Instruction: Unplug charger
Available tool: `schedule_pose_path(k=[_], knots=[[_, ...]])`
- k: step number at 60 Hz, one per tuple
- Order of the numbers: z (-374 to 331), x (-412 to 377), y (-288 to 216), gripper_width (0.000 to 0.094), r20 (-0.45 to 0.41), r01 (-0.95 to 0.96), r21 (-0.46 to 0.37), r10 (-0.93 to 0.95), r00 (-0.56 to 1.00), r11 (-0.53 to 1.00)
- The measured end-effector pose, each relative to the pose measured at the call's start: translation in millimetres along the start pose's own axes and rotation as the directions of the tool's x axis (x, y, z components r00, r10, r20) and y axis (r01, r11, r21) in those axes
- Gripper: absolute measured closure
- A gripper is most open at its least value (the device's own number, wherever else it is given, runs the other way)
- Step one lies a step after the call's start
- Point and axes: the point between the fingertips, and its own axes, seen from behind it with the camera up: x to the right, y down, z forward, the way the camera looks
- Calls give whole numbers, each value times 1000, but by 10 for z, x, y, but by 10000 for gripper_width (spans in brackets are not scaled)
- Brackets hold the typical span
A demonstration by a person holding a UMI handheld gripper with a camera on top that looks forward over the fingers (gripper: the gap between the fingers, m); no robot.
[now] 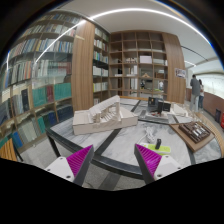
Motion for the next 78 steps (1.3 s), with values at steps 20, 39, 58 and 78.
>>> schedule_pose_path(k=[20,39,58,78], knots=[[836,823,343,91,-93,-13,-81,5,996,997],[2033,2431,734,96,-277,-88,-141,46,960,986],[2642,2718,1023,758,-280,-146,-155,98,955,977],[2466,2712,520,874,-283,-185,19,183,942,982]])
